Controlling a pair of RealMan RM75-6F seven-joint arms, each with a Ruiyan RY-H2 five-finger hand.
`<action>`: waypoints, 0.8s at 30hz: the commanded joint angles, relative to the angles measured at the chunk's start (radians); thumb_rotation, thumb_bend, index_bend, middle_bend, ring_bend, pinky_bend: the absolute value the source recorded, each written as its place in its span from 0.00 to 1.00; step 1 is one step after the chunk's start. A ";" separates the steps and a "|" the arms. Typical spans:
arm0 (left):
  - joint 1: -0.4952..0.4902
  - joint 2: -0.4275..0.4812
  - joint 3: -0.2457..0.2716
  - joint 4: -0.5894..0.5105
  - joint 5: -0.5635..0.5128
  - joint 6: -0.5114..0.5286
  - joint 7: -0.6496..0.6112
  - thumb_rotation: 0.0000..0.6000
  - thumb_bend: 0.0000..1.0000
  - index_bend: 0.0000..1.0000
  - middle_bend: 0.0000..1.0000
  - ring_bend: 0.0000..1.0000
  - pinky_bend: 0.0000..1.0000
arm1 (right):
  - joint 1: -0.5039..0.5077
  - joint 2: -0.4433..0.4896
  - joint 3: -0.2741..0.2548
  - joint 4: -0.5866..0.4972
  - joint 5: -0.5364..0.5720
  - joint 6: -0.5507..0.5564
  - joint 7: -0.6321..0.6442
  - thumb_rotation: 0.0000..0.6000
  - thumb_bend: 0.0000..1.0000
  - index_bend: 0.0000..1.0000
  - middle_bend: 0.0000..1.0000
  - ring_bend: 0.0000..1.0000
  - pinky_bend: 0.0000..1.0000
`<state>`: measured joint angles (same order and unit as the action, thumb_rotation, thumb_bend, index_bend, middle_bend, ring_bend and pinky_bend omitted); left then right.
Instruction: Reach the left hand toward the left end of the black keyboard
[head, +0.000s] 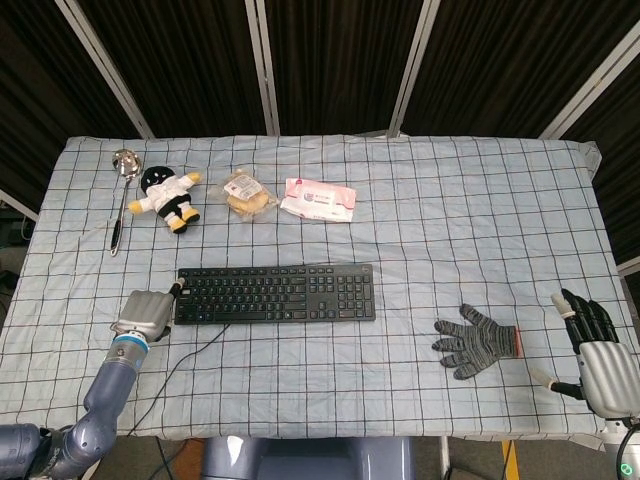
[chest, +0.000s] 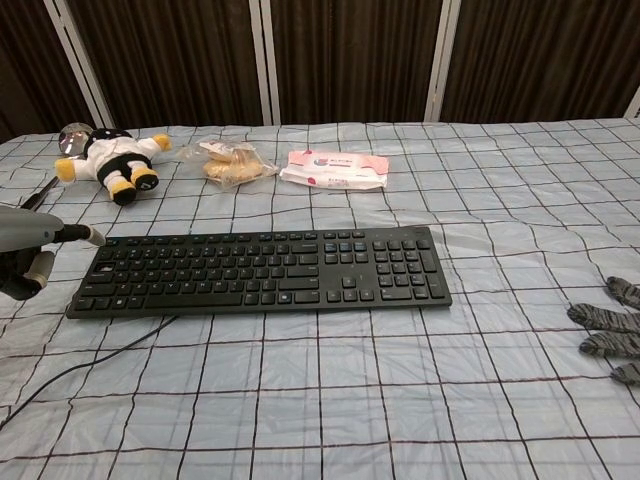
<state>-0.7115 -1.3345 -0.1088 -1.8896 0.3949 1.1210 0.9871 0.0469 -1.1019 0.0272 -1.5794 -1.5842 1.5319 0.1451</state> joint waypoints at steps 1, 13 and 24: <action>-0.008 -0.008 0.006 0.009 -0.009 0.005 -0.005 1.00 1.00 0.00 0.92 0.81 0.63 | 0.000 0.000 0.000 0.000 -0.001 0.001 -0.001 1.00 0.05 0.00 0.00 0.00 0.00; -0.051 -0.050 0.039 0.056 -0.055 0.009 -0.016 1.00 1.00 0.00 0.92 0.81 0.63 | -0.001 -0.001 0.000 0.000 -0.002 0.003 0.000 1.00 0.05 0.00 0.00 0.00 0.00; -0.081 -0.076 0.057 0.088 -0.090 0.010 -0.026 1.00 1.00 0.00 0.92 0.81 0.63 | -0.001 -0.002 0.002 0.002 0.000 0.004 0.001 1.00 0.05 0.00 0.00 0.00 0.00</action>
<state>-0.7909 -1.4094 -0.0541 -1.8030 0.3073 1.1314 0.9616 0.0457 -1.1042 0.0295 -1.5778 -1.5843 1.5361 0.1463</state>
